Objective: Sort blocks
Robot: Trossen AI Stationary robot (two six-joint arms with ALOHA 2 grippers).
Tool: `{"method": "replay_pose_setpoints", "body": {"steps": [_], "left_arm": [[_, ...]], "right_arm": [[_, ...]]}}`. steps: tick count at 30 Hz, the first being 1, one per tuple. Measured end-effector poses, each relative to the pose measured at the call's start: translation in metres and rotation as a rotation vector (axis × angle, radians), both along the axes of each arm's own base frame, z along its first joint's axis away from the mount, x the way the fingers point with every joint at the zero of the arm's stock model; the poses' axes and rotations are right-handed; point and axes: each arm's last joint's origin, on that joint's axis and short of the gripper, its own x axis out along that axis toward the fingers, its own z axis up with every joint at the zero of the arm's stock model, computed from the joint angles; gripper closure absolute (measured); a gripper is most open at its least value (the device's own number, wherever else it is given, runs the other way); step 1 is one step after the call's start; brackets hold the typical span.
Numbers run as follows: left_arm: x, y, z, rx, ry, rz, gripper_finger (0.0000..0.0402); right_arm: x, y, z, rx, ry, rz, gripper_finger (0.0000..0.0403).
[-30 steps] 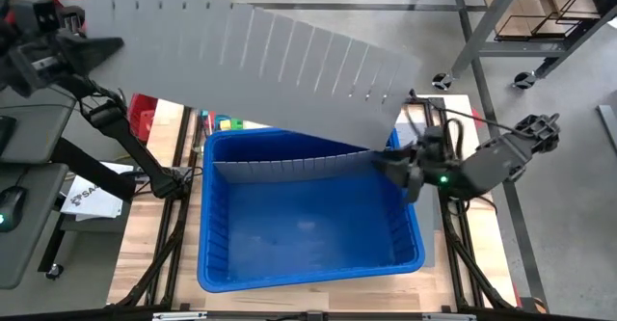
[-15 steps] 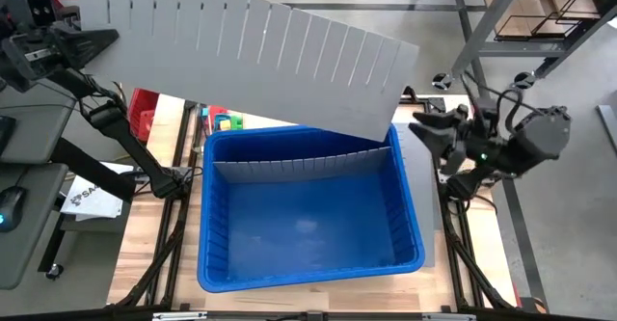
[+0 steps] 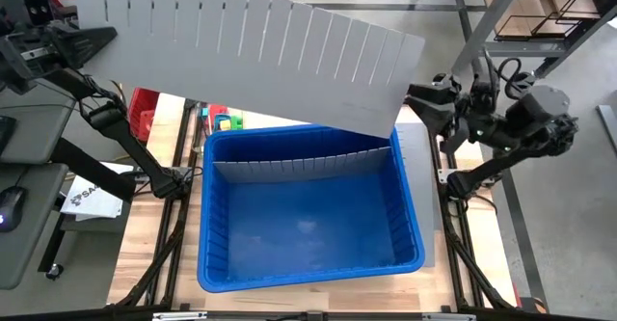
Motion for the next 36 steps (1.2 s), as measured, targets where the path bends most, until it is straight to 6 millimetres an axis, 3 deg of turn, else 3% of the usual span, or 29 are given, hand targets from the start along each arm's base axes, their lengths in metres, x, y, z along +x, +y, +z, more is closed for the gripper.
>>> {"method": "replay_pose_setpoints", "body": {"steps": [7,20,24,29,36], "left_arm": [[0.002,-0.003,0.002,-0.006,-0.014,-0.003,0.0401],[0.002,-0.002,0.000,0.017,0.019,0.030,0.0402],[0.003,-0.004,-0.003,0.016,0.046,0.037,0.0402],[0.005,-0.006,-0.006,0.012,0.062,0.035,0.0402],[0.011,-0.015,-0.017,0.015,0.135,0.019,0.0402]], "right_arm": [[0.001,-0.003,-0.002,0.003,0.024,-0.025,0.0196],[0.011,0.002,0.002,-0.005,-0.058,0.177,0.0203],[0.011,0.002,0.002,-0.014,-0.051,0.180,0.0254],[0.011,0.002,0.001,-0.070,-0.027,0.168,0.0378],[0.003,0.000,-0.001,-0.093,0.013,0.181,0.0399]]}}
